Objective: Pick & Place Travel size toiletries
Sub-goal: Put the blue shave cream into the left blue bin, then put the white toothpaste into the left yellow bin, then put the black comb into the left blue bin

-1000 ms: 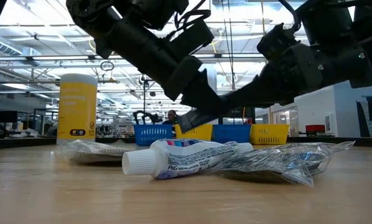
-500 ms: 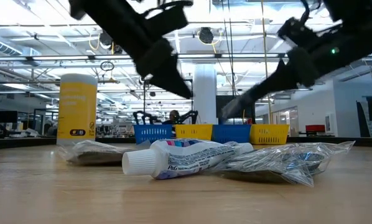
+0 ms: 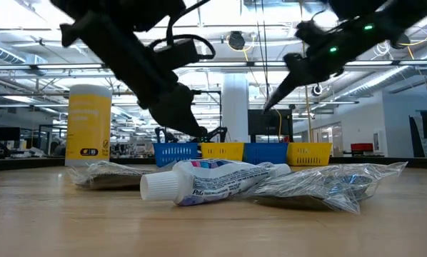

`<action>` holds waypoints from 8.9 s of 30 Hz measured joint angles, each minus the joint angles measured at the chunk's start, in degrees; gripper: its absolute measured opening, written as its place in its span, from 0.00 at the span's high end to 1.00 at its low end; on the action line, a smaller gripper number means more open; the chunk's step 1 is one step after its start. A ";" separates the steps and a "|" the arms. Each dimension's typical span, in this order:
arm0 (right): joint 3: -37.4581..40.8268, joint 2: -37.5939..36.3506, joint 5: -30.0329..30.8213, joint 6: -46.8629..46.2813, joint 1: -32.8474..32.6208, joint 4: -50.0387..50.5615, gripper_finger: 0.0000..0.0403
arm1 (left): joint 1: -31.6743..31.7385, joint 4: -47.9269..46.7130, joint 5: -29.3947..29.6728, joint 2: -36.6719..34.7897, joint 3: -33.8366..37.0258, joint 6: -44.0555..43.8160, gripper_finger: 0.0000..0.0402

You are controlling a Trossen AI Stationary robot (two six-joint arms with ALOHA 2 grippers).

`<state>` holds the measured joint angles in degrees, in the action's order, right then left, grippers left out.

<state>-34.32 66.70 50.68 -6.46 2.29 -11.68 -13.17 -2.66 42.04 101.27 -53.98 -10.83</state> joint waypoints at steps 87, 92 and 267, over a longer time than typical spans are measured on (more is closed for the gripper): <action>3.38 36.24 -50.89 -0.01 -17.42 -40.32 0.45 | 0.65 34.89 -22.72 -2.38 17.40 8.75 0.33; -1.51 41.99 -54.58 0.28 -17.42 -39.45 0.45 | 1.43 35.18 -22.97 -2.36 17.82 8.11 0.33; 17.19 19.89 -25.18 -4.19 -20.45 -48.12 0.51 | -16.01 30.54 13.88 -17.74 17.80 19.25 0.33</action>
<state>-17.12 86.59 25.50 -10.65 -18.17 -59.80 -29.18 27.89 55.92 83.54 -36.18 8.42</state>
